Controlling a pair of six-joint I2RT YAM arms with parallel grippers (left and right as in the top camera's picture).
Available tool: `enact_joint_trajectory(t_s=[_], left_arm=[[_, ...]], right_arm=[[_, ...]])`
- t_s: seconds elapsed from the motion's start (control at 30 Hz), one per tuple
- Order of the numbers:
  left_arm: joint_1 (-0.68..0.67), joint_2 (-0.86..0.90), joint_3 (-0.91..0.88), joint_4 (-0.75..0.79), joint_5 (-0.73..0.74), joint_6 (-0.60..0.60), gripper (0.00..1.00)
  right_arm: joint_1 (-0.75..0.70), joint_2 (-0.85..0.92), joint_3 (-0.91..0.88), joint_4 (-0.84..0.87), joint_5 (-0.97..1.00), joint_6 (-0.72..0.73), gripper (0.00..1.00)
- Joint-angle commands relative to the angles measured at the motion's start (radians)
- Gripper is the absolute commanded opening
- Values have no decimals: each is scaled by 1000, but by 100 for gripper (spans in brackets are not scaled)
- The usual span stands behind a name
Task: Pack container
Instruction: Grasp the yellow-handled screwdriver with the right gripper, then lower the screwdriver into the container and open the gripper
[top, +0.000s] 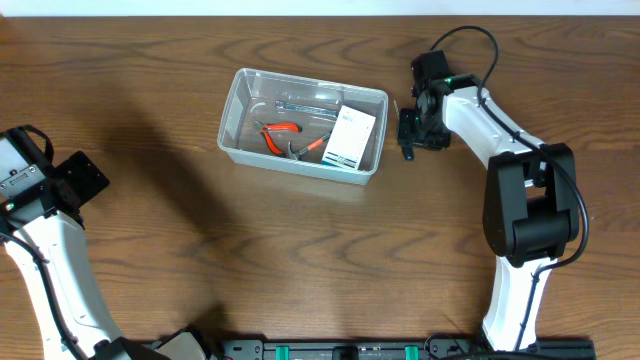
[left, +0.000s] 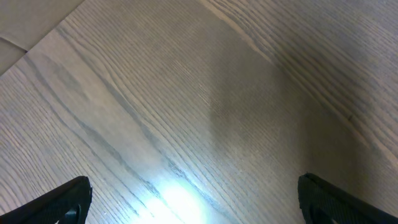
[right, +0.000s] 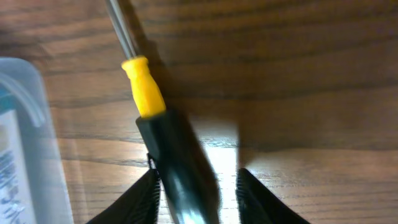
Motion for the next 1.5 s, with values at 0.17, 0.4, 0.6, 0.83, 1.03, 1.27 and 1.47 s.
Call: enact_joint_trajectory(t_s=[0.17,0.4,0.6,0.83,1.03,1.27,1.47], left_arm=[[5,7,14,-3,2,14,98],[5,7,14,-3,2,14,98],[5,7,14,-3,2,14,98],[5,7,14,-3,2,14,98],[5,7,14,-3,2,14,98],[5,7,14,-3,2,14,98],[5,7,14,-3,2,14,98]], right_arm=[[12,9,-57,15,18,1,9],[-3,-8,-20,0,18,2,1],[-24,-132,86,-12,18,1,1],[53,-346,207,-2,2,-131,1],[248,-383,203,10,-45,-545,1],[383,-232,196,30,-41,-1069,1],[353,-41,196,191,64,-1284,1]])
